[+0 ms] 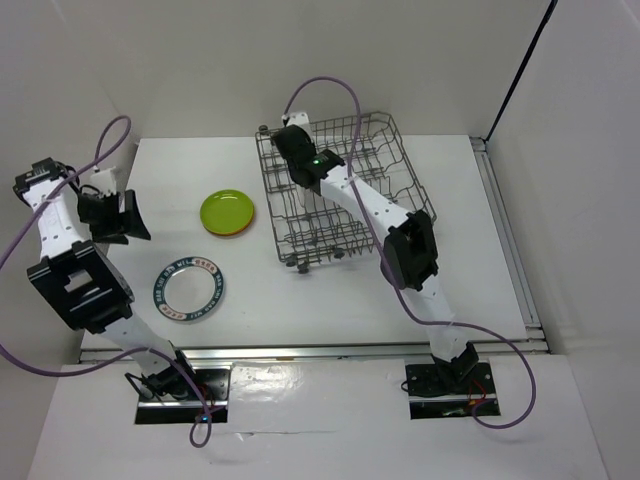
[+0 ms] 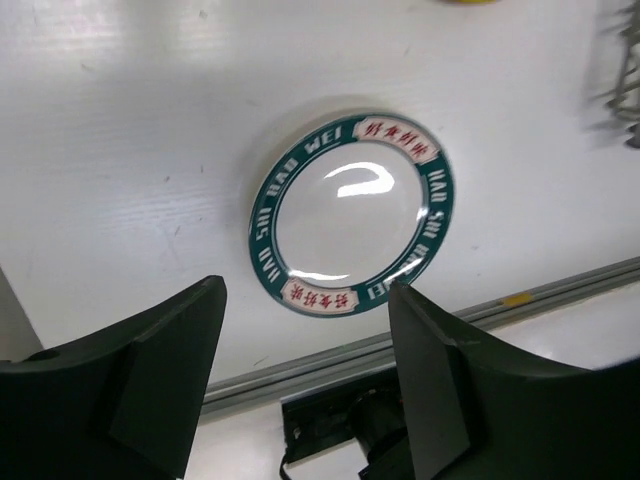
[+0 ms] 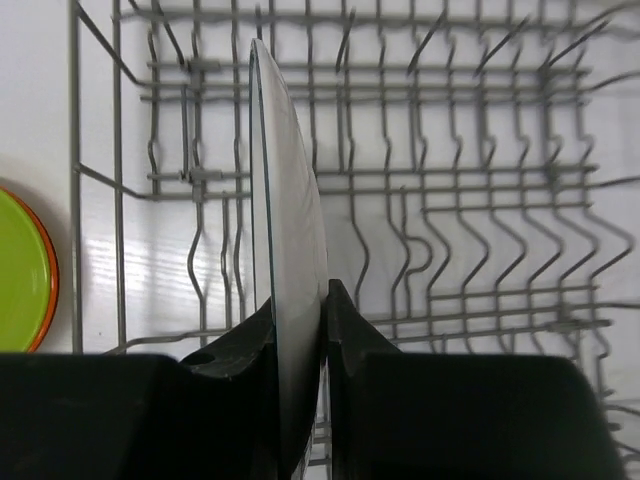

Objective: Unload the plates from the dish rack

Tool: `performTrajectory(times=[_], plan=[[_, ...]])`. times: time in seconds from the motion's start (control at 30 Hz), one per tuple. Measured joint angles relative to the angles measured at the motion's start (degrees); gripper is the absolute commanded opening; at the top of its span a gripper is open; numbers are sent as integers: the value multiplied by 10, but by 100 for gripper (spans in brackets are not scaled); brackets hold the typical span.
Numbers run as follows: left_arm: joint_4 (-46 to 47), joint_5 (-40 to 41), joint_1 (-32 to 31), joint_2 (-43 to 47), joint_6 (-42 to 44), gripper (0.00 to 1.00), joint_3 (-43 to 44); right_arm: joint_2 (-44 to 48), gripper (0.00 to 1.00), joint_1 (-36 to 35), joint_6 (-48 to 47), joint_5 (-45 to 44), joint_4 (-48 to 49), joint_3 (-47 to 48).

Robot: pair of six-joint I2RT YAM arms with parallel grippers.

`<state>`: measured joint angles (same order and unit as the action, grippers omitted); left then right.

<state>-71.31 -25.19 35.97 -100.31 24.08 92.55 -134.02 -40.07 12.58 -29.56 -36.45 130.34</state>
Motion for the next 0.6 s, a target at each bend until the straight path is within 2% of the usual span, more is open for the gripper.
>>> performTrajectory(times=[0.13, 0.2, 0.3, 0.37, 0.47, 0.6], plan=[[-23, -50, -8, 1, 11, 90, 51, 30, 0, -14, -50, -55, 30, 12], [-28, -69, -22, 1, 14, 91, 59, 53, 0, -19, -67, -69, 48, 17], [-35, -98, -57, 8, 15, 94, 59, 100, 0, -22, -61, -36, 63, 11], [-30, -125, -79, 18, 10, 97, 58, 145, 0, -21, -43, 25, 81, -21], [-12, -168, -100, 38, -12, 100, 57, 206, 0, -19, -16, 165, 130, -94], [25, -200, -132, 55, -55, 100, 57, 192, 0, -21, 27, 390, 198, -120]])
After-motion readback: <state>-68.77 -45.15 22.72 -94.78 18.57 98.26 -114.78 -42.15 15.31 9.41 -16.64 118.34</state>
